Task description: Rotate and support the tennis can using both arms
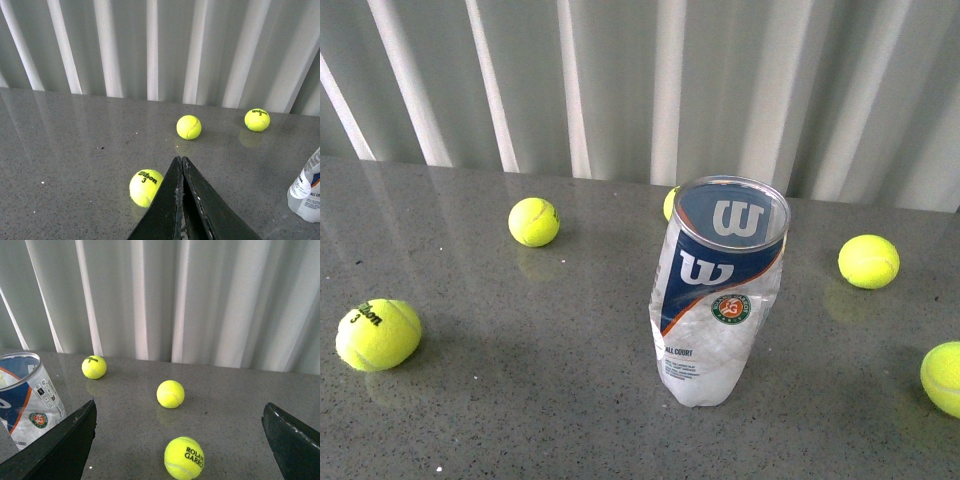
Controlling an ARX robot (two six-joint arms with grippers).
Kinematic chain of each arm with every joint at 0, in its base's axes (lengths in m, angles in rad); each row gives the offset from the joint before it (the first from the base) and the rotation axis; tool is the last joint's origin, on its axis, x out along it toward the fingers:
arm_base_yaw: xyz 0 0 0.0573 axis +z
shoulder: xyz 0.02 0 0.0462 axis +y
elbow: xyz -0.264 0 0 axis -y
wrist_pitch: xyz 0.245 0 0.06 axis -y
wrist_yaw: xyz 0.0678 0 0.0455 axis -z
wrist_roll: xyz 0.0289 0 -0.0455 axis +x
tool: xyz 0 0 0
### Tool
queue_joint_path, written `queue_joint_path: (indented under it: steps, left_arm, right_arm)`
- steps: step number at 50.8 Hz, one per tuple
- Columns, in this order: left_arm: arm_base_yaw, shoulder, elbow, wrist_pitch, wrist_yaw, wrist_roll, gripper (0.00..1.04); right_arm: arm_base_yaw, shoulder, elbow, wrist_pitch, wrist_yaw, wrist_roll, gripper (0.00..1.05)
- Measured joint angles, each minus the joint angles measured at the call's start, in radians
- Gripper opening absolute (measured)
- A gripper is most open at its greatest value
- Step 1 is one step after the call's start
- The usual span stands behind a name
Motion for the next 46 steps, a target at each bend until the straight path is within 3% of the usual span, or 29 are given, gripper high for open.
queue_joint_path:
  steps: [26, 46]
  left_arm:
    - [0.000, -0.043, -0.026, 0.010, 0.001, -0.001, 0.05]
    - [0.000, -0.043, -0.026, 0.010, 0.001, -0.001, 0.67]
  right_arm:
    - [0.000, 0.000, 0.000, 0.000, 0.000, 0.000, 0.98]
    - [0.000, 0.000, 0.000, 0.000, 0.000, 0.000, 0.98]
